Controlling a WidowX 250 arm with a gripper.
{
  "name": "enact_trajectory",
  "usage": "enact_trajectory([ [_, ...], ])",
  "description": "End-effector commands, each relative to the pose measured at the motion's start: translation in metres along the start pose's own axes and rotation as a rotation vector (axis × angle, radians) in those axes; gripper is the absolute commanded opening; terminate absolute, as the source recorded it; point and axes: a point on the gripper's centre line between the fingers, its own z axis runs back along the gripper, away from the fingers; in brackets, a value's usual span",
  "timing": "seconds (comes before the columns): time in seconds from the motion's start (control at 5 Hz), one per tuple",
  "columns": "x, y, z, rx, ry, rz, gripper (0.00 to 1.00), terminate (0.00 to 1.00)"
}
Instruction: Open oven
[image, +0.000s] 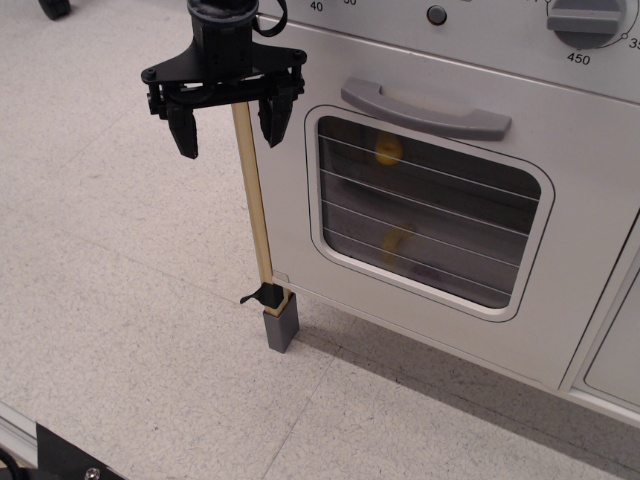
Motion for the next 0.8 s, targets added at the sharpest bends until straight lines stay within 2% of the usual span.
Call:
enact_trajectory([
  [0.0, 0.0, 0.0, 0.0, 0.0, 0.0, 0.0, 1.0, 0.0],
  [0.2, -0.007, -0.015, 0.009, -0.069, 0.034, 0.164, 1.0, 0.0],
  [0.4, -0.007, -0.035, 0.03, -0.168, 0.087, 0.353, 1.0, 0.0],
  [0.6, -0.01, -0.056, 0.039, -0.22, 0.1, 0.419, 1.0, 0.0],
])
